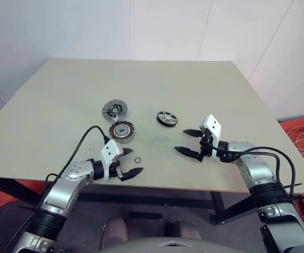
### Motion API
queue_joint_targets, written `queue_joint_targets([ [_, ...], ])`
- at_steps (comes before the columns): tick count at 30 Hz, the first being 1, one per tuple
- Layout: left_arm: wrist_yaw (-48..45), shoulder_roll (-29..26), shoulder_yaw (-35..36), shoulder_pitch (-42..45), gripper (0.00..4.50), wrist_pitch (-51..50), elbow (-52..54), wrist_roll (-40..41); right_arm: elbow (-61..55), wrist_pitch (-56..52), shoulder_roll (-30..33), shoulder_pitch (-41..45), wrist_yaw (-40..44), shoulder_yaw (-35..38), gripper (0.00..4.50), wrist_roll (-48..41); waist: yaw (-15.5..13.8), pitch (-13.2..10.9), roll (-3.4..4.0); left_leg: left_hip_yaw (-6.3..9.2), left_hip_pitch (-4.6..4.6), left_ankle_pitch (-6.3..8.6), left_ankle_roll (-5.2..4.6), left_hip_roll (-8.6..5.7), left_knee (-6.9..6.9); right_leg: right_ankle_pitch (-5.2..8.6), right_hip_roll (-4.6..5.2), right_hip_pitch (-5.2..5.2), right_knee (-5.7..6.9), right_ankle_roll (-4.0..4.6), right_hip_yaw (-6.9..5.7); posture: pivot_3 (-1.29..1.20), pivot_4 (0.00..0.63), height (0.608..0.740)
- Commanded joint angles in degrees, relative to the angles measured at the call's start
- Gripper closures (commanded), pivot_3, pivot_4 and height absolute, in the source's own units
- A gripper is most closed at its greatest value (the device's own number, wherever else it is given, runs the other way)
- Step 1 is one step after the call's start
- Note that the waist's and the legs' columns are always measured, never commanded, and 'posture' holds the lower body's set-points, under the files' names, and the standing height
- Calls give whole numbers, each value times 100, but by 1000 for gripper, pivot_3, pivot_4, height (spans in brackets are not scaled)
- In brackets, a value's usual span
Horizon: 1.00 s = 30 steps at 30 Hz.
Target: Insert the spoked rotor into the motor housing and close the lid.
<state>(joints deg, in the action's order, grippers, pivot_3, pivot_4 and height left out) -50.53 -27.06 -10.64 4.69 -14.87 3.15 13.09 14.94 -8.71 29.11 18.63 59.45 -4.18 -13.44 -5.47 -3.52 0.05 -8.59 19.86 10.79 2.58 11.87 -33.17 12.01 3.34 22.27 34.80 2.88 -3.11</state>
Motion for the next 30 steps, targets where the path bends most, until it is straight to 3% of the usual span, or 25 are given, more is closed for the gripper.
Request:
queue_joint_targets([
  [1, -2, -102, -93, 164, 10, 89, -102, -229, -164, 99, 9, 57, -10, 109, 0, -84, -1, 1, 1, 0, 0, 0, 0, 0, 0, 0, 0, 0, 0, 0, 0, 0, 0, 740],
  [2, -33, -141, -149, 182, 10, 167, -159, -320, -165, 101, 5, 60, -16, 109, 0, -84, -1, 1, 2, 0, 0, 0, 0, 0, 0, 0, 0, 0, 0, 0, 0, 0, 0, 740],
  [5, -35, -164, -218, 238, 576, 234, -279, -448, -168, 105, -1, 58, -24, 109, 0, -85, -1, 6, 9, 0, -2, 0, 0, -1, 0, 0, 0, -3, 0, 0, 0, 0, 0, 740],
  [17, -15, 138, -219, 438, 4479, -51, -528, -352, -194, 93, -3, 35, -52, 120, 0, -100, -12, 20, 31, 0, -8, 2, -3, -4, -1, 1, 4, -13, -3, -2, 0, 0, 0, 740],
  [30, -35, -127, 218, 164, 4479, -455, 102, 82, -182, 82, 13, 42, -20, 96, 0, -97, 3, 24, 38, -1, -6, 5, -8, -2, 0, 1, 3, -7, -5, -2, 0, 0, 0, 740],
])
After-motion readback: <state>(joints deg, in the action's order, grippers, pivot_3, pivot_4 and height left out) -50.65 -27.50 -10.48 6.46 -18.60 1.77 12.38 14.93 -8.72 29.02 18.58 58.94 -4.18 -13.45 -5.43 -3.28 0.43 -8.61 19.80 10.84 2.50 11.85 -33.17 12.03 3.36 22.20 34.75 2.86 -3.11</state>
